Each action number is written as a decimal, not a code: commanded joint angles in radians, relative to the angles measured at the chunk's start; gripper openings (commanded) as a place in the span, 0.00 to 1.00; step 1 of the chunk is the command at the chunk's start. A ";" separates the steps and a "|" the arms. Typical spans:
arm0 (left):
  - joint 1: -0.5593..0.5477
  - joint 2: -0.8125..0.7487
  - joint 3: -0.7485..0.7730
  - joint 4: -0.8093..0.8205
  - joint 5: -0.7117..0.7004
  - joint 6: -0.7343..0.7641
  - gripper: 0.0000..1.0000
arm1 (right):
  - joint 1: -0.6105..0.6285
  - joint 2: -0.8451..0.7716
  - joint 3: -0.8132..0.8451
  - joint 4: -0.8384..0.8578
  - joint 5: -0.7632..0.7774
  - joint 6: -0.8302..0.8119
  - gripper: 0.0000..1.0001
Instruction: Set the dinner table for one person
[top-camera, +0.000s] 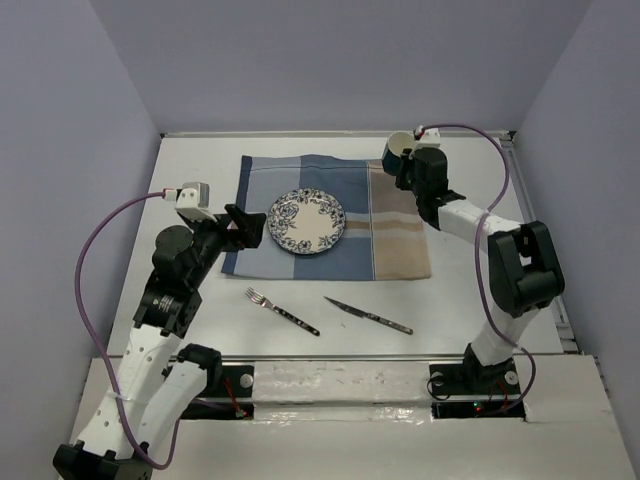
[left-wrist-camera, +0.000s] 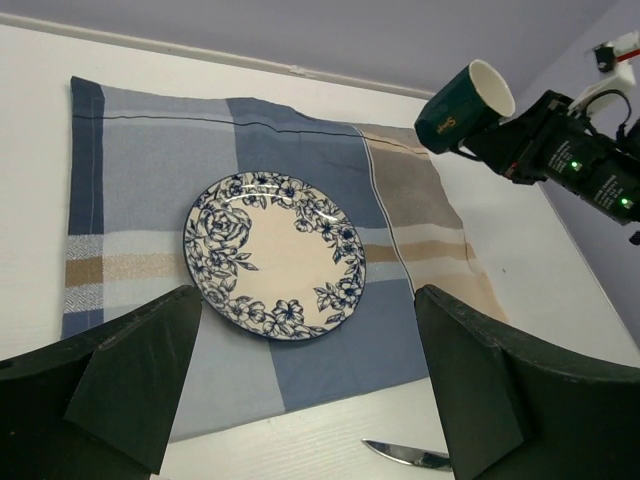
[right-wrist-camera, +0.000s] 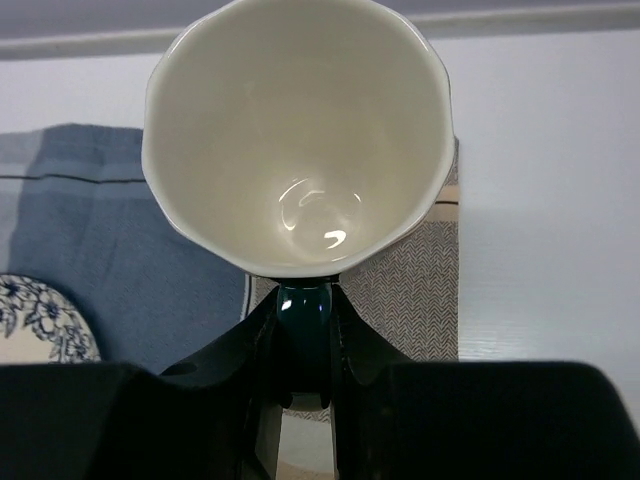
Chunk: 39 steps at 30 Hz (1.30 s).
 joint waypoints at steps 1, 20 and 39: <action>0.002 -0.003 0.008 0.050 0.014 0.053 0.99 | -0.041 0.050 0.109 0.108 -0.052 -0.023 0.00; 0.002 -0.011 0.002 0.053 0.020 0.047 0.99 | -0.066 0.110 0.013 0.148 0.055 0.005 0.72; 0.004 -0.128 0.003 0.052 0.005 0.050 0.99 | 0.490 -0.478 -0.444 -0.312 -0.242 0.186 0.64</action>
